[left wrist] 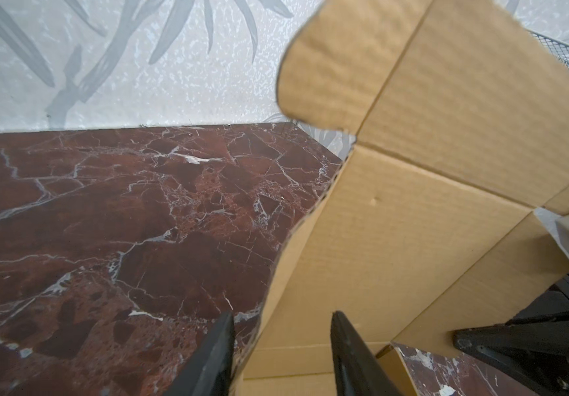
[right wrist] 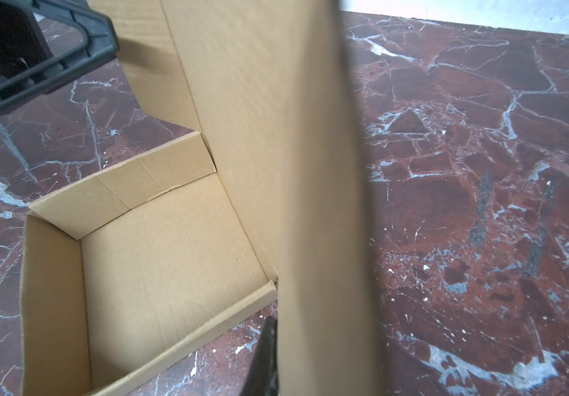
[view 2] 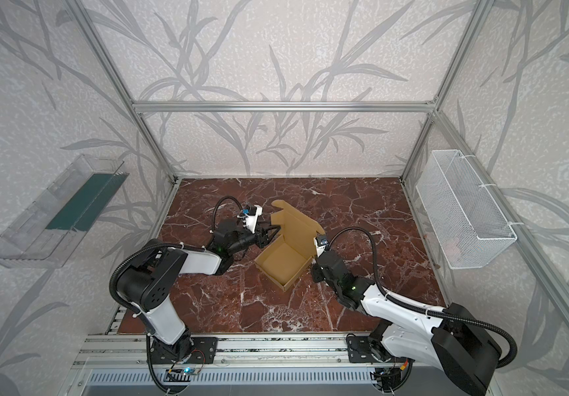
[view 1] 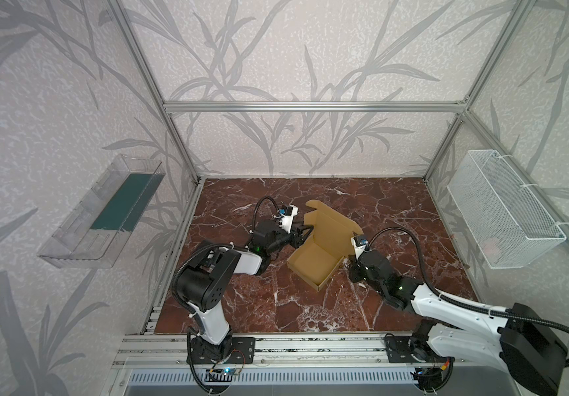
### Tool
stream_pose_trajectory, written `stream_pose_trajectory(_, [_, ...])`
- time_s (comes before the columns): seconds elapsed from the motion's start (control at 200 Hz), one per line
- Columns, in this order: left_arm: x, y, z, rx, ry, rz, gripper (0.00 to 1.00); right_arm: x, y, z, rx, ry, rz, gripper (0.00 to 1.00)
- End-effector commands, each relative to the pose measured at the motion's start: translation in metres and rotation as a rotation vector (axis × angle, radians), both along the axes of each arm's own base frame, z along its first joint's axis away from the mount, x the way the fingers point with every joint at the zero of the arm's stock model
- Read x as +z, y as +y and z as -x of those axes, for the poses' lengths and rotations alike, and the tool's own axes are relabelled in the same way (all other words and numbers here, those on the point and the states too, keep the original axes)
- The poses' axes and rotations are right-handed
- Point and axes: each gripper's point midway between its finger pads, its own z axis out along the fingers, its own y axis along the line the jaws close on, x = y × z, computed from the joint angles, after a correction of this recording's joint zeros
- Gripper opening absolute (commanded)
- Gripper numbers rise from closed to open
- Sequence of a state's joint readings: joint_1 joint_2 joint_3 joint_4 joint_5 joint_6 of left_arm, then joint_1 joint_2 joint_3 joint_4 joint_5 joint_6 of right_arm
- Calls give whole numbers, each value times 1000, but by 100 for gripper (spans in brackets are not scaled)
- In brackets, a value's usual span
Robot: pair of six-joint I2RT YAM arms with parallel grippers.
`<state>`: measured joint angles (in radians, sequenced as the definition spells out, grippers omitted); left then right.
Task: Assemble paper box
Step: Fold the lid at the center of the table.
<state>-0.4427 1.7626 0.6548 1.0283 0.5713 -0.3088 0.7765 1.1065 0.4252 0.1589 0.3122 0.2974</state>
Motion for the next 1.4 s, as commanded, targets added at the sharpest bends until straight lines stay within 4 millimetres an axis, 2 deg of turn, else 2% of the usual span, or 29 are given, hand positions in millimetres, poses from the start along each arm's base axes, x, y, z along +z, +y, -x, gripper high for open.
stream_pose_trajectory(0.0, [15, -3, -4, -18, -49, 22, 38, 12, 4, -7, 3, -26, -7, 0])
stream_pose_trajectory(0.165, [17, -3, -3, -18, -43, 35, 29, 13, 7, -9, 7, -28, -2, 0])
stream_pose_trajectory(0.345, [7, -1, -4, -5, -24, 3, 21, 13, 10, -11, 11, -26, -6, 0])
stream_pose_trajectory(0.625, [2, 11, -9, 70, -23, -60, 17, 15, 11, -12, 13, -30, -3, 0])
stream_pose_trajectory(0.835, [6, 16, -8, 112, -30, -76, 5, 20, 14, -14, 22, -34, -7, 0])
stream_pose_trajectory(0.89, [7, 18, -5, 132, -35, -83, 0, 21, 16, -16, 25, -37, -7, 0])
stream_pose_trajectory(1.205, [2, 10, 40, 277, -66, -148, 0, 19, 24, -38, 12, -25, 10, 0])
stream_pose_trajectory(1.28, [3, 7, 53, 252, -94, -141, 0, 17, 25, -45, 4, -20, 5, 0])
stream_pose_trajectory(1.395, [2, 13, 65, 298, -89, -124, 0, 16, 28, -52, -4, -18, 1, 0])
